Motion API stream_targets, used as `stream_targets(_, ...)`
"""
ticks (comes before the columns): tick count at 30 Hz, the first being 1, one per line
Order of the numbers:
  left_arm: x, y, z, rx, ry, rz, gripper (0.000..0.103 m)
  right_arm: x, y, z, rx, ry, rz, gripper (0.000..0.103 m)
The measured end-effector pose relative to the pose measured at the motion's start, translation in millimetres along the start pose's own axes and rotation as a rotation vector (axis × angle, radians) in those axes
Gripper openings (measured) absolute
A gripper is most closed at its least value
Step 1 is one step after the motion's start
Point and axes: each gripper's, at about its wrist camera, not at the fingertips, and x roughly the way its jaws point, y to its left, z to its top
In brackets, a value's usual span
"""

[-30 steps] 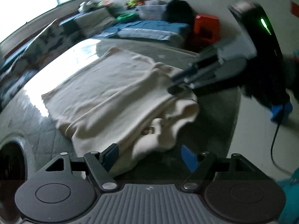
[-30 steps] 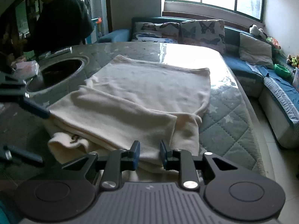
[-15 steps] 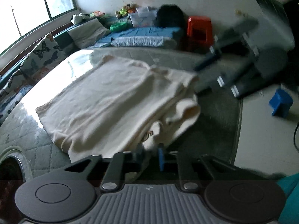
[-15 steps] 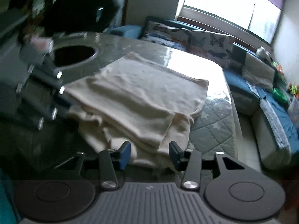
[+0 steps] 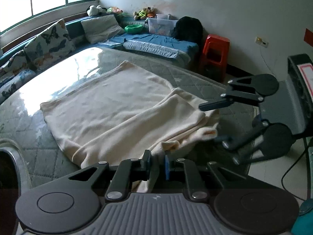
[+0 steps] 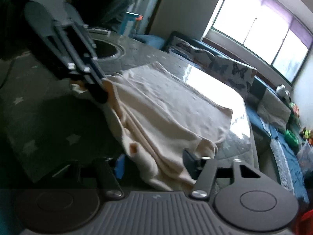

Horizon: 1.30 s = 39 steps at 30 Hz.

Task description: Fold clothes

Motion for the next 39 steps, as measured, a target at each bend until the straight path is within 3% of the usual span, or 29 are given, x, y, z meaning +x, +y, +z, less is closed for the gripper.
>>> stream_targets(1,-1,-1,-2,0.003,0.001,-0.001,0.02,2,-4,1,0.027,0.003,0.026,0.026)
stream_targets(2,-2,-3,-5,0.008,0.001,0.002,0.021,3,-6,2,0.051,0.005,0.043,0.019)
stream_targets(4,-6,-8,-9,0.03,-0.003,0.011,0.027,3,-10,4,0.086,0.006,0.062,0.015)
stream_targets(5,-7,-10,-11,0.042,-0.005,0.02,0.029,3,-11,5,0.096,0.006,0.066,0.013)
stream_targets(7,-10,-15,-16,0.067,-0.011,0.039,0.046,2,-14,6,0.132,0.007,0.078,0.01)
stream_targets(17,-1,-28,-35,0.158,0.016,0.116,0.051,-7,-26,14,0.254,-0.017,0.095,0.007)
stream_targets(18,0,-30,-35,0.174,0.014,0.124,0.05,-7,-25,14,0.256,-0.017,0.092,0.006)
stream_targets(20,1,-33,-36,0.198,0.013,0.132,0.039,-9,-23,15,0.258,-0.019,0.087,0.006)
stream_targets(21,1,-31,-37,0.194,0.015,0.125,0.022,-10,-22,15,0.256,-0.021,0.086,0.006)
stream_targets(22,-1,-28,-37,0.182,0.019,0.11,0.013,-12,-21,15,0.251,-0.023,0.084,0.005)
stream_targets(32,-64,-30,-49,0.161,-0.037,0.004,0.009,-69,3,24,0.188,-0.072,0.128,0.005)
stream_targets(35,-87,-41,-60,0.166,-0.025,-0.047,0.009,-93,16,25,0.191,-0.049,0.187,0.005)
stream_targets(39,-105,-51,-64,0.182,-0.009,-0.059,0.009,-115,28,31,0.16,-0.018,0.235,0.005)
